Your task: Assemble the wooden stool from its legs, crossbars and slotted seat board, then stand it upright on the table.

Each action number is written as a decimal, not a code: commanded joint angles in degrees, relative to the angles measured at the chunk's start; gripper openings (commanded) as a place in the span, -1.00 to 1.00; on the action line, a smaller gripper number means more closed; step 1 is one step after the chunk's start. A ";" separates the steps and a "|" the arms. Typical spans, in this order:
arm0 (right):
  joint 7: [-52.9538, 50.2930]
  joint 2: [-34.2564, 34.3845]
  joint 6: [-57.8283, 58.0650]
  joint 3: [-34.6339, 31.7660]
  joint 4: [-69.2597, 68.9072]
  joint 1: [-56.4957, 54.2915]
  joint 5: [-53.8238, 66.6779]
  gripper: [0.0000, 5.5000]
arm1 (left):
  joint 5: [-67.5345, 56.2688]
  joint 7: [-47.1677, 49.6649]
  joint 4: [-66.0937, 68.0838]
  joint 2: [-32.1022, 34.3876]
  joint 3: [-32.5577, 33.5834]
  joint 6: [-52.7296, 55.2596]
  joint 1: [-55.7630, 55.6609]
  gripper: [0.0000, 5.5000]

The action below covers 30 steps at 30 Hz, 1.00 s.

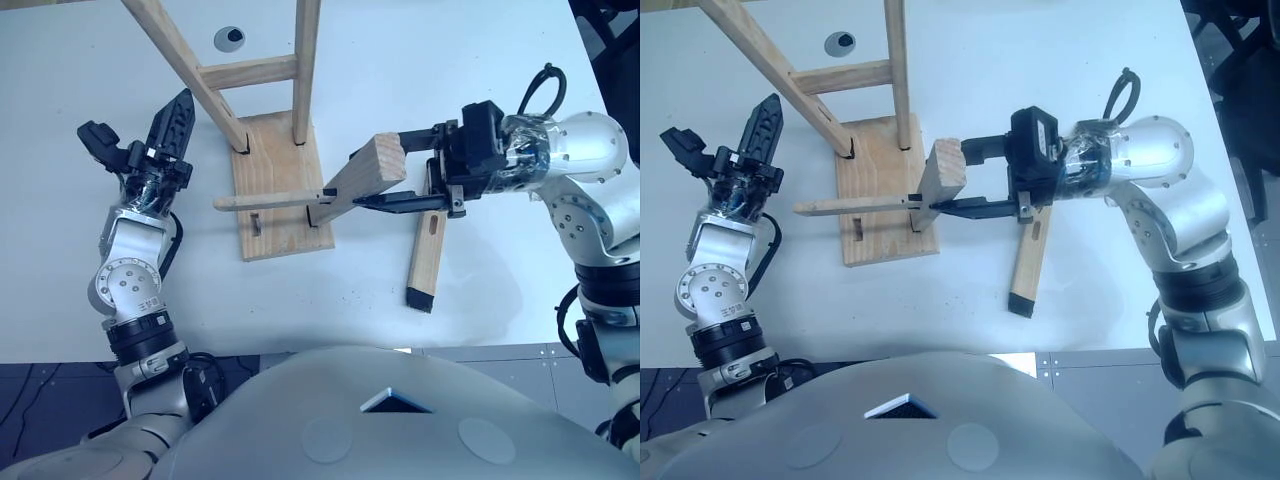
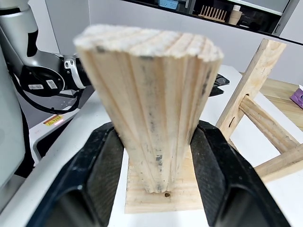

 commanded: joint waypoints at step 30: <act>14.82 0.33 17.30 15.30 24.56 -23.34 -21.47 -0.91 | 23.49 10.73 24.19 -7.35 -3.63 -17.13 -3.52 -0.37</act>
